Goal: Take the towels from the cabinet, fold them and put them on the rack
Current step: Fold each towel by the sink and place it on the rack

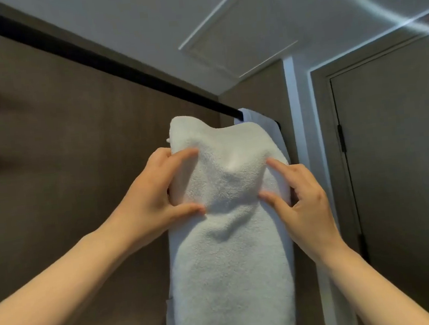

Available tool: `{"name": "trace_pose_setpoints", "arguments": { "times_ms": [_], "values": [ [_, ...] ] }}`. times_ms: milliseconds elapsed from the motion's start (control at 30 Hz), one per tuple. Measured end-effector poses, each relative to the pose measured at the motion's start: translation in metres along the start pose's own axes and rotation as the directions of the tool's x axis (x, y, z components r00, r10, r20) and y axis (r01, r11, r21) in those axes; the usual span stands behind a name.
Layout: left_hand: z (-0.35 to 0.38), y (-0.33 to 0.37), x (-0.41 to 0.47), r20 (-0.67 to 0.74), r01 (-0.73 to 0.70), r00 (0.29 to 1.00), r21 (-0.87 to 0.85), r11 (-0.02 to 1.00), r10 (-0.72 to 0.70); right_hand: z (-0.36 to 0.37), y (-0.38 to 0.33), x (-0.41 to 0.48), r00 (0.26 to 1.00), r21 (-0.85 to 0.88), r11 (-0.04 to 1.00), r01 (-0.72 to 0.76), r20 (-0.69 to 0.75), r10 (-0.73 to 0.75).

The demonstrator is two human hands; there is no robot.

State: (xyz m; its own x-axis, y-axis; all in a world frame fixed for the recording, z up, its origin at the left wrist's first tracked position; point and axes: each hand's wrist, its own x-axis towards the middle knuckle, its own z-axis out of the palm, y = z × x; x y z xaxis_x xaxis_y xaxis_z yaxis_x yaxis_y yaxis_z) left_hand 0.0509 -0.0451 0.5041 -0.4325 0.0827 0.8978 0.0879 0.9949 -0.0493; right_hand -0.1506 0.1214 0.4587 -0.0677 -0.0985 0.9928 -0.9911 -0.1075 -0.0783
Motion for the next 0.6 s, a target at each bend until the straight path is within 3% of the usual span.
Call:
{"name": "trace_pose_setpoints", "arguments": {
  "times_ms": [167, 400, 600],
  "values": [
    [0.016, -0.005, 0.053, -0.051, -0.038, 0.998, 0.041, 0.998, 0.040, -0.001, 0.037, 0.046, 0.996, -0.044, 0.997, 0.057, -0.063, -0.060],
    [0.019, -0.028, 0.120, -0.084, -0.203, 0.973, 0.135, 0.970, 0.215, 0.015, 0.071, 0.103, 0.978, -0.118, 0.988, 0.102, -0.170, -0.121],
    [0.016, -0.055, 0.171, -0.102, -0.176, 0.974, 0.222, 0.959, 0.202, 0.039, 0.094, 0.147, 0.974, -0.072, 0.994, 0.077, -0.207, -0.090]
  ]
}}
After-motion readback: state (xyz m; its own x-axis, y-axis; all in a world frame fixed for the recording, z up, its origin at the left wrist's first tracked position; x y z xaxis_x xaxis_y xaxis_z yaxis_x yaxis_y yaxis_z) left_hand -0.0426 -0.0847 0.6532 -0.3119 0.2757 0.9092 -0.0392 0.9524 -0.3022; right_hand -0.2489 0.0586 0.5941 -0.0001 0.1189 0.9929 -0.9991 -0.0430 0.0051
